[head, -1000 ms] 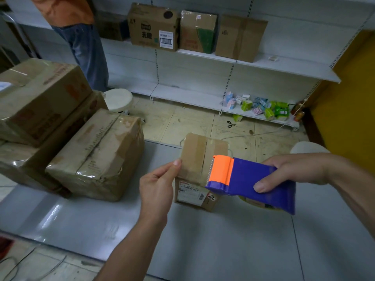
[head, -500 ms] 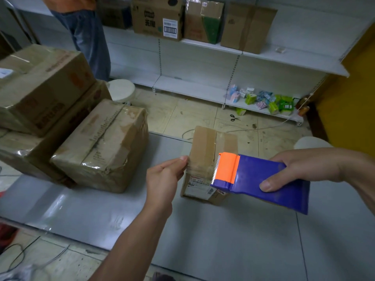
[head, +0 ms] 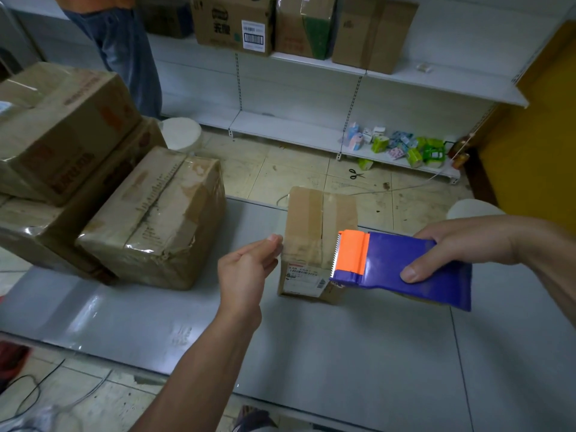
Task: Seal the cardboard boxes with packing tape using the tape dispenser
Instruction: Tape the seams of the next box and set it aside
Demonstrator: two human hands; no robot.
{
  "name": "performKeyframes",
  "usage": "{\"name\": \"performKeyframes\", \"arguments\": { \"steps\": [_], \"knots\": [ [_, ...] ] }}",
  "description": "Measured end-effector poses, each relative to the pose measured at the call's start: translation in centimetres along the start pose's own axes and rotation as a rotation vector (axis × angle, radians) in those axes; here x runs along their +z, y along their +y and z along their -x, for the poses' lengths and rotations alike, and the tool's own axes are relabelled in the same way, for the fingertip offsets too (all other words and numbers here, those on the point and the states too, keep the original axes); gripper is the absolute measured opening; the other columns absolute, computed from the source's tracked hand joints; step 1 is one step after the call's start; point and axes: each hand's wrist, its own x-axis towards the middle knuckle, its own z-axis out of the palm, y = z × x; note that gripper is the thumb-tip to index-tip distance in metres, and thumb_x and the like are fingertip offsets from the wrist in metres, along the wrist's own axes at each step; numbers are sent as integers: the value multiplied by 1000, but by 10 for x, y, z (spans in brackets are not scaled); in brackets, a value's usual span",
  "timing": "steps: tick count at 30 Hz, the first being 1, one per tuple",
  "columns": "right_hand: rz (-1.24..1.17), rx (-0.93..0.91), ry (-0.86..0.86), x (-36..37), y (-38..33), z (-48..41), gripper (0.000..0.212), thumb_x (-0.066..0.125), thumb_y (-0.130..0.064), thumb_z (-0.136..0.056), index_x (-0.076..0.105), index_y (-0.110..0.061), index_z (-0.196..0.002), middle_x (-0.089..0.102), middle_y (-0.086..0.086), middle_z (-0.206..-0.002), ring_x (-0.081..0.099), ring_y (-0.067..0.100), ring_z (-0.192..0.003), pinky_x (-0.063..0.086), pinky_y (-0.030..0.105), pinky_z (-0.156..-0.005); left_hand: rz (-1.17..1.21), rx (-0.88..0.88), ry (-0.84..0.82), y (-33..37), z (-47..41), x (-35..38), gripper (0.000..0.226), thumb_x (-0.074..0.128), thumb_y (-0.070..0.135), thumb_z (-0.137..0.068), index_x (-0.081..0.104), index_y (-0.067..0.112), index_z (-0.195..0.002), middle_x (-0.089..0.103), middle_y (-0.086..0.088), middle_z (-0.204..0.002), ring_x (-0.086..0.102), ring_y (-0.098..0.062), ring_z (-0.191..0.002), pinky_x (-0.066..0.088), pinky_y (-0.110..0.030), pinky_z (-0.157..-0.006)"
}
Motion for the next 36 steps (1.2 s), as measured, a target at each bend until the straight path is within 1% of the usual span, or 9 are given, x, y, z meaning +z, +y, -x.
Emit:
{"name": "performKeyframes", "arguments": {
  "steps": [10, 18, 20, 22, 25, 28, 33, 34, 36],
  "knots": [
    [28, 47, -23, -3, -2, -13, 68, 79, -49, -48, 70, -12, -104, 76, 4, -95, 72, 23, -89, 53, 27, -75, 16, -27, 52, -13, -4, 1, 9, 70, 10, -87, 76, 7, -93, 77, -5, -90, 72, -16, -94, 54, -25, -83],
    [59, 77, -3, -1, -7, -21, 54, 76, -41, -57, 70, -10, -100, 76, 7, -94, 72, 27, -90, 53, 23, -67, -163, 23, -29, -30, -3, -5, 12, 65, 32, -92, 75, 30, -99, 75, 17, -95, 63, -4, -107, 45, -22, -91],
    [63, 77, -6, -2, -8, -20, 52, 76, -40, -57, 70, -10, -99, 76, 7, -94, 72, 27, -89, 53, 22, -65, -213, -2, -62, -37, -3, -6, 33, 60, 35, -95, 64, 27, -127, 67, 16, -117, 58, -6, -115, 42, -25, -97],
    [57, 76, 3, -1, -7, -19, 51, 76, -40, -56, 70, -11, -98, 76, 7, -93, 72, 26, -89, 53, 21, -63, -299, -85, -73, -50, -5, -11, 60, 56, 44, -95, 37, 26, -150, 49, 5, -143, 47, -13, -127, 38, -34, -105],
    [58, 69, 8, -1, -5, -18, 50, 77, -40, -56, 71, -12, -97, 76, 6, -92, 72, 25, -87, 53, 22, -65, -449, -65, -23, -59, -13, -24, 74, 58, 51, -91, 24, 28, -154, 30, 2, -159, 33, -19, -143, 31, -41, -114],
    [63, 68, -4, 0, -5, -19, 49, 77, -41, -57, 71, -13, -96, 76, 5, -92, 72, 25, -87, 53, 22, -66, -430, 114, 73, -38, -19, -25, 60, 50, 42, -99, 29, 26, -153, 31, 3, -158, 33, -14, -142, 26, -29, -112],
    [56, 73, -2, -1, -5, -19, 51, 77, -40, -56, 70, -12, -98, 76, 6, -93, 73, 24, -86, 53, 23, -67, -554, 203, -217, -3, -22, 10, 64, 25, 64, -97, 7, 43, -154, 10, 13, -163, 16, -10, -146, 18, -42, -119],
    [52, 69, -1, -1, -4, -19, 49, 77, -39, -56, 71, -12, -96, 76, 6, -92, 73, 23, -83, 53, 23, -66, -557, 152, -281, -6, -19, 16, 64, 18, 65, -96, 10, 41, -155, 14, 9, -163, 18, -12, -147, 17, -39, -119],
    [52, 63, -15, 0, -4, -18, 46, 77, -39, -57, 71, -13, -94, 76, 7, -92, 72, 22, -81, 53, 23, -66, -412, 5, -376, -22, -16, 20, 62, 11, 65, -96, 45, 40, -142, 54, 5, -143, 47, -14, -134, 30, -33, -112]
  ]
}}
